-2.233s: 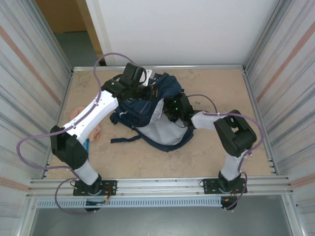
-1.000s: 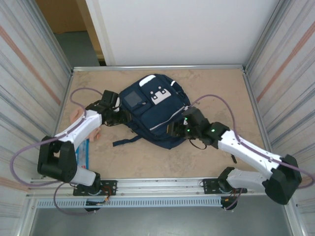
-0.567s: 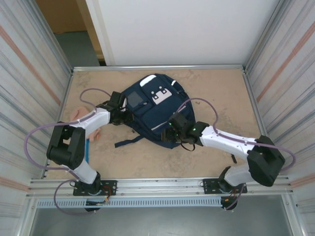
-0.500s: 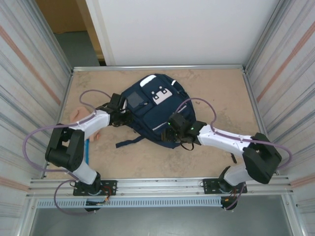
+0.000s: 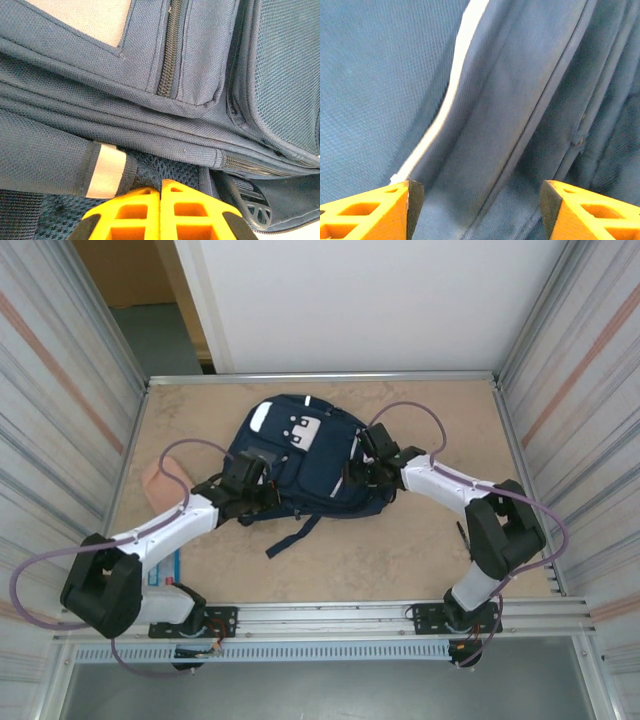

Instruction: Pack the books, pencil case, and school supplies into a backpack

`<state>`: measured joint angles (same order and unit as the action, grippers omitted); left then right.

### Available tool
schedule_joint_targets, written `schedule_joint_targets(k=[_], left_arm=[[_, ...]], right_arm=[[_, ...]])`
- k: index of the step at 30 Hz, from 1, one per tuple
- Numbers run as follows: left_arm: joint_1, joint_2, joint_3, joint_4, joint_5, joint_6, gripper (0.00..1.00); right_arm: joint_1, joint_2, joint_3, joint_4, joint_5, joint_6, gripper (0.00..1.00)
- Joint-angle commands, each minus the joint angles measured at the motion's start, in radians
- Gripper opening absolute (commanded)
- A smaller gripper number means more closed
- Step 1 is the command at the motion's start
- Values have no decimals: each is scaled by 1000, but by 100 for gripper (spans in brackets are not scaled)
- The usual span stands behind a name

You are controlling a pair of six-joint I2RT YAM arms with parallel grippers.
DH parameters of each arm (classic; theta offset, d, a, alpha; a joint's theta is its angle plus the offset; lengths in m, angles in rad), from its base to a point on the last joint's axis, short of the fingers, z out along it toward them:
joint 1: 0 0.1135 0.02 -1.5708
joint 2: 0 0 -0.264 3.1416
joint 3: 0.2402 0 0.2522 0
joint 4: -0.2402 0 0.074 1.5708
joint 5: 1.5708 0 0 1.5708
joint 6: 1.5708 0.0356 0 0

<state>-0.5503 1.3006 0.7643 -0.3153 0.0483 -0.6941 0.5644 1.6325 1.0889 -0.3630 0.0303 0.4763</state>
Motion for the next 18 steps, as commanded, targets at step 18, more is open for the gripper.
schedule_joint_targets(k=[18], left_arm=[[-41,-72,-33,155,149,-289,0]], right_arm=[[600,-196,-161,77,253,399,62]])
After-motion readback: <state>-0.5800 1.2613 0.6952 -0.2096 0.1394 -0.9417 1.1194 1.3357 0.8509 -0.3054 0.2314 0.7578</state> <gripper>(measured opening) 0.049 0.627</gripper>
